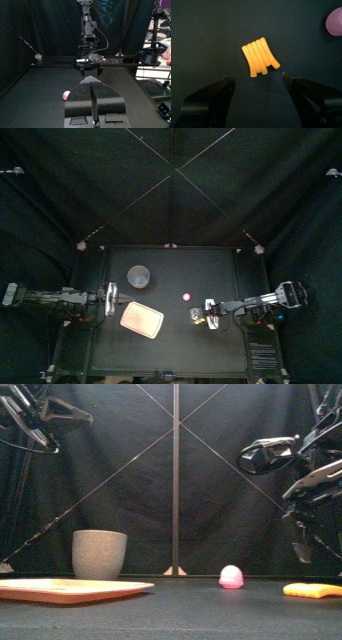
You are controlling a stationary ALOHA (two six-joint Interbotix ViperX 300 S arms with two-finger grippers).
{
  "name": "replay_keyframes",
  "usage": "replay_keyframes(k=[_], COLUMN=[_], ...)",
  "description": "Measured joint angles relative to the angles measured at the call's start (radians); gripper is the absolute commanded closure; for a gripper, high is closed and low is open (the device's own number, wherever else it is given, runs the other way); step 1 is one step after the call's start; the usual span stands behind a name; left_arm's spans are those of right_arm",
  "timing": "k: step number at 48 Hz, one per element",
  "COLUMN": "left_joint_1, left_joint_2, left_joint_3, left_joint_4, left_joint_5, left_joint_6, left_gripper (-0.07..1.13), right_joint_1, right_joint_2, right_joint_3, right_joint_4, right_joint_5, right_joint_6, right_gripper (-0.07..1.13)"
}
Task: Pick the fries then place it on the pink plate
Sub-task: Pick the fries
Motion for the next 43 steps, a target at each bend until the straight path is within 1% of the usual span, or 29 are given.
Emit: replay_keyframes(k=[7, 13, 18, 31, 35, 40, 41, 43], left_joint_1=[0.000, 0.000, 0.000, 0.003, 0.003, 0.005, 0.003, 0.005], left_joint_2=[0.000, 0.000, -0.002, 0.000, 0.000, 0.000, 0.000, 0.000], left_joint_3=[0.005, 0.017, 0.025, 0.029, 0.029, 0.029, 0.029, 0.029], left_joint_4=[0.000, 0.000, 0.000, 0.000, 0.000, 0.000, 0.000, 0.000], left_joint_5=[-0.002, 0.000, -0.002, -0.002, -0.002, -0.002, -0.002, -0.002], left_joint_6=[0.000, 0.000, -0.002, 0.000, 0.000, 0.000, 0.000, 0.000], left_gripper=[1.07, 1.07, 1.07, 1.07, 1.07, 1.07, 1.07, 1.07], right_joint_1=[0.003, 0.005, 0.008, 0.006, 0.006, 0.006, 0.005, 0.006], right_joint_2=[0.061, 0.118, 0.163, 0.242, 0.244, 0.245, 0.244, 0.244], right_joint_3=[-0.031, -0.066, -0.086, -0.112, -0.112, -0.112, -0.114, -0.114], right_joint_4=[-0.067, -0.100, -0.106, -0.066, -0.057, -0.035, -0.031, -0.028], right_joint_5=[0.006, 0.008, 0.008, 0.006, 0.006, 0.009, 0.008, 0.008], right_joint_6=[-0.017, -0.018, -0.020, -0.020, -0.020, -0.020, -0.020, -0.021], right_gripper=[0.00, 0.00, 0.00, 0.03, 0.09, 0.23, 0.28, 0.35])
